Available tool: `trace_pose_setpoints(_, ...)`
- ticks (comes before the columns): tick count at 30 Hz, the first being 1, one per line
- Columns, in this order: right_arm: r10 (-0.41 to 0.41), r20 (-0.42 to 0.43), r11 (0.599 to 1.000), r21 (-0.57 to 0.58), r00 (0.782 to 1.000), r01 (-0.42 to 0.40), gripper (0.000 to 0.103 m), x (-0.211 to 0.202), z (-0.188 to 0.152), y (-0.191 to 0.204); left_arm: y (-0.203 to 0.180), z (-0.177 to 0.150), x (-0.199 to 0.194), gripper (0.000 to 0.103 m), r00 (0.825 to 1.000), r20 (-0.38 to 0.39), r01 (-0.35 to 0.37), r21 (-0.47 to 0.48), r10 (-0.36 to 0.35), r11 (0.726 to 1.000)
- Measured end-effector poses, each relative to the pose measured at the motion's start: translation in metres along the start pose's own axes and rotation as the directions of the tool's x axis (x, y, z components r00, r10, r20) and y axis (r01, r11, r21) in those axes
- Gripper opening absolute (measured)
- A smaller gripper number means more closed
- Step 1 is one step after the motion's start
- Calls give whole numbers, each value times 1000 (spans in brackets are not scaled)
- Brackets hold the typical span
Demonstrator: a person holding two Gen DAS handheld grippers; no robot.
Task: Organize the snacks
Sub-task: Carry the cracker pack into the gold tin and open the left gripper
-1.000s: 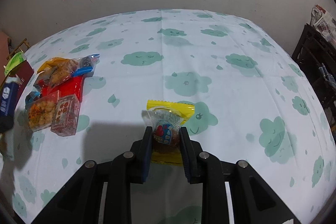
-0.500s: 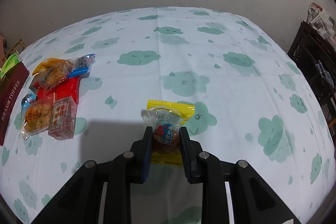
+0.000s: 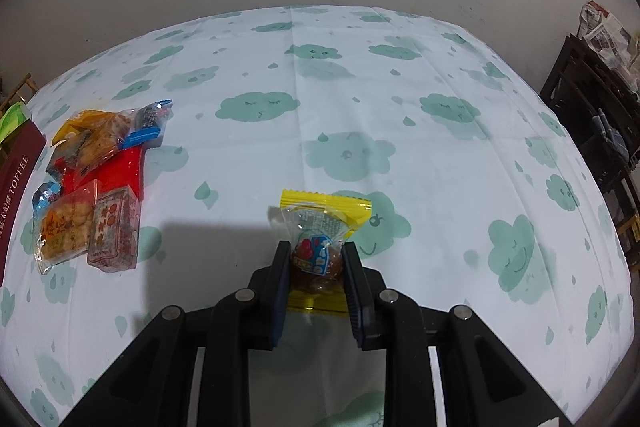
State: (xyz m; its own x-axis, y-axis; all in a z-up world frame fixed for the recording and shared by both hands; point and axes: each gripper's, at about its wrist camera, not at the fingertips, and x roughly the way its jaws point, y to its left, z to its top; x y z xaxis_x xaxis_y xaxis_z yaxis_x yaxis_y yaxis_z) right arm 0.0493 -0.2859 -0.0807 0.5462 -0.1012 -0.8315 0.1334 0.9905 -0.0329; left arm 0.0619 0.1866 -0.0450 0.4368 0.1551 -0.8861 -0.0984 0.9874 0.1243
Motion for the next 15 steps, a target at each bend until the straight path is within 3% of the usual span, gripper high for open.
trace_pose_setpoints(15,-30,-23,999,13,999,30,25,1,3,3,18,-4,15,47,999,-17,-37,72,38,997)
